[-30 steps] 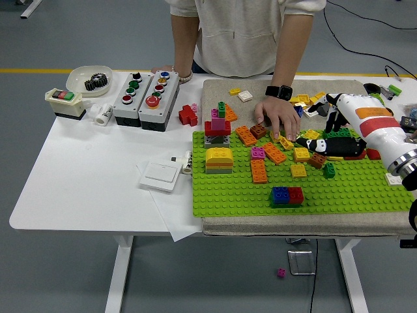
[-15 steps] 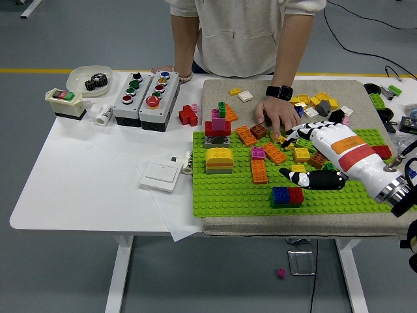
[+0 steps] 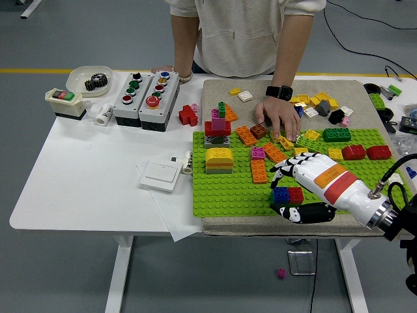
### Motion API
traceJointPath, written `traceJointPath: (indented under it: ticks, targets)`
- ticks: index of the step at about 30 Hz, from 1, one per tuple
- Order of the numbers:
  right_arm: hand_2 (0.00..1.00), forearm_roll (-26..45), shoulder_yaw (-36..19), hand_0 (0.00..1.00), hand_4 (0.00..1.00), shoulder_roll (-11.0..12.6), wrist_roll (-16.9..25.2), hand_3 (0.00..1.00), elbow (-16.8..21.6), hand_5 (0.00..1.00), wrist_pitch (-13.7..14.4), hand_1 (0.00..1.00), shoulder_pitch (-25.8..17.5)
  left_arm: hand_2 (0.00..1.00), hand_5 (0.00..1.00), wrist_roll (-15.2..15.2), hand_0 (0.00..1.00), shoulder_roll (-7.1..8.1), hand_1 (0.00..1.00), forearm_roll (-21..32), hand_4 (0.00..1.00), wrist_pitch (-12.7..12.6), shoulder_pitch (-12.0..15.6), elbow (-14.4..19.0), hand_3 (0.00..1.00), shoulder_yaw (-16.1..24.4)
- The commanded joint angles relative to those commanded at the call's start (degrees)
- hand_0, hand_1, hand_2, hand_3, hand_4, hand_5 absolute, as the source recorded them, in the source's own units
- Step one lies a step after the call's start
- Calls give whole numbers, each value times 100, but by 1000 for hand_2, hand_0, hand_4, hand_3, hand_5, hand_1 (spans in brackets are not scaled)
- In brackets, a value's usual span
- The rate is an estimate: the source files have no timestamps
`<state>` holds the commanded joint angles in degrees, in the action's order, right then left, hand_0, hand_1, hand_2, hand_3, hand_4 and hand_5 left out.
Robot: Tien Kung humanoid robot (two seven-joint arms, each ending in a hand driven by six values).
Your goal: Pick up the brick,pile it on top of brick,press brick,pick up the brick,pile it on top of brick,press brick
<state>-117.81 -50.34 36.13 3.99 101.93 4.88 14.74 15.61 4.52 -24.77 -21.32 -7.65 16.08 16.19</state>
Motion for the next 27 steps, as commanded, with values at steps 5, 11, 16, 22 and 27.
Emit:
traceJointPath:
  ticks: [5, 11, 16, 22, 27]
  targets:
    - [708, -113, 159, 714, 725, -43, 139, 546, -43, 539, 83, 670, 27, 718, 658, -11, 758, 1, 723, 26, 636, -2, -24, 6, 585, -15]
    - [708, -228, 321, 714, 725, -114, 233, 546, -294, 539, 89, 670, 74, 718, 658, -15, 758, -4, 723, 54, 636, -1, -44, 8, 585, -30]
    - [709, -228, 430, 714, 725, -165, 275, 548, -542, 534, 98, 672, 146, 718, 658, -7, 759, -9, 723, 44, 637, 8, -57, 9, 585, -21]
    - [709, -241, 464, 717, 725, -228, 306, 547, -793, 531, 119, 671, 190, 719, 659, -18, 759, -5, 723, 76, 637, 11, -79, 12, 585, -40]
    - [707, -236, 476, 717, 721, -241, 332, 546, -928, 525, 130, 670, 201, 719, 658, -26, 759, -6, 722, 100, 637, 12, -98, 14, 585, -54]
